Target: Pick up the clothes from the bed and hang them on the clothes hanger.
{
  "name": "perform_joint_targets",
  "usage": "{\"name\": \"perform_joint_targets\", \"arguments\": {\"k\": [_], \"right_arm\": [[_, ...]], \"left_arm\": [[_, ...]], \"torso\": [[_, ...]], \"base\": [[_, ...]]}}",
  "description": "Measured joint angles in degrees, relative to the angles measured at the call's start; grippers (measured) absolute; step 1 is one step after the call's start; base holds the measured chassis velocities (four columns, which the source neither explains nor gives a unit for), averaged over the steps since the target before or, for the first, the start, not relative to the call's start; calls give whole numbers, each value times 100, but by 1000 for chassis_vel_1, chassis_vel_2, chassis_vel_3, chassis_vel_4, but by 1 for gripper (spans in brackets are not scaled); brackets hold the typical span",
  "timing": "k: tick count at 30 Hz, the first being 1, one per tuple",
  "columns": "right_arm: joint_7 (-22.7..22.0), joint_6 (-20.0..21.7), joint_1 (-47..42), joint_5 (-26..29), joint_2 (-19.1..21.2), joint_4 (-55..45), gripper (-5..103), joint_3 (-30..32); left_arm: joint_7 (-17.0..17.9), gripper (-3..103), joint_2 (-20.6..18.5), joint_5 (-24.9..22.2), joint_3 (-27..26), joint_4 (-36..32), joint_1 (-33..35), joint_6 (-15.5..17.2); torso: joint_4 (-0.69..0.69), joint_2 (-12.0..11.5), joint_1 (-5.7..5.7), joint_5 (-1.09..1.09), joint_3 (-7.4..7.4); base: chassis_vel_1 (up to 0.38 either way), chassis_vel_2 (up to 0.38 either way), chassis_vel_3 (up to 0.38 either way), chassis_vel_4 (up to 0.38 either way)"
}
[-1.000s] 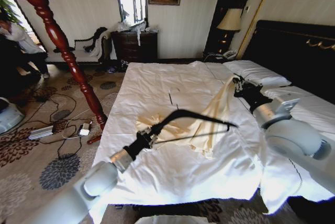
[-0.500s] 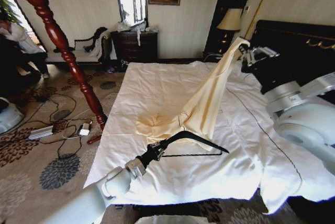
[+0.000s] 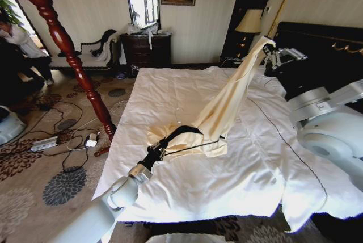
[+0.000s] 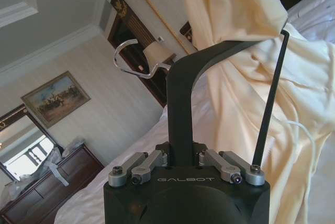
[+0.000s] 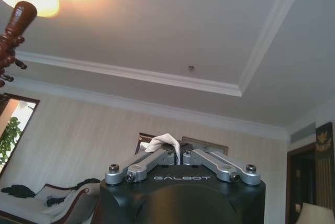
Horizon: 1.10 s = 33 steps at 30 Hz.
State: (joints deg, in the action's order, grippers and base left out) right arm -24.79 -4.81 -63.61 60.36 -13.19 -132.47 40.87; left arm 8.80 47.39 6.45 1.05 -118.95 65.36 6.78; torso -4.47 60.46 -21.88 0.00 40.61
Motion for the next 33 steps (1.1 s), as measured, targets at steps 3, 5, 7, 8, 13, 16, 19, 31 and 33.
{"name": "perform_joint_targets", "arguments": {"k": [3, 5, 7, 8, 13, 16, 19, 31, 33], "right_arm": [[-61, 33, -134, -57, -75, 20, 2, 0], [-81, 42, -216, -93, -103, 26, 2, 3], [-119, 56, -324, -131, -144, 31, 2, 10], [-127, 60, -343, -138, -154, 31, 2, 14], [-208, 164, -496, -225, -182, 43, 2, 32], [-339, 336, -1046, -308, -173, 32, 2, 286], [-443, 503, -1431, -338, -151, 1, 2, 494], [-615, 1150, -2784, -228, -75, -814, 2, 778], [-627, 1171, -2816, -243, -60, -783, 2, 772]], "left_arm": [[0, 20, -143, -152, -168, -230, 167, -55], [0, 20, -166, -170, -301, -332, 290, -75], [7, 20, -181, -192, -484, -389, 420, -99], [20, 20, -183, -216, -526, -394, 440, -102], [162, 20, -187, -527, -751, -483, 393, -58], [318, 20, -175, -840, -954, -599, 159, 54], [389, 20, -177, -1061, -1104, -663, 36, 101], [448, 20, -137, -2060, -977, 238, -1036, 298], [390, 20, -179, -2068, -991, 93, -897, 259]], "torso": [[-1, 0, 0, 0, 0], [0, 0, 0, 0, 0], [1, 0, 0, 1, 0], [0, 0, 0, 0, 0], [1, 0, 0, -1, 0], [0, 0, 0, 0, 0], [-2, 0, 0, 0, 0], [-1, 0, -1, -2, 1], [1, 0, -1, 0, 1]], "base": [[0, 0, 0, 0], [0, 0, 0, 0], [0, 0, 0, 0], [0, 0, 0, 0], [0, 0, 0, 0], [0, 0, 0, 0], [0, 0, 0, 0], [0, 0, 0, 0], [0, 0, 0, 0]]}}
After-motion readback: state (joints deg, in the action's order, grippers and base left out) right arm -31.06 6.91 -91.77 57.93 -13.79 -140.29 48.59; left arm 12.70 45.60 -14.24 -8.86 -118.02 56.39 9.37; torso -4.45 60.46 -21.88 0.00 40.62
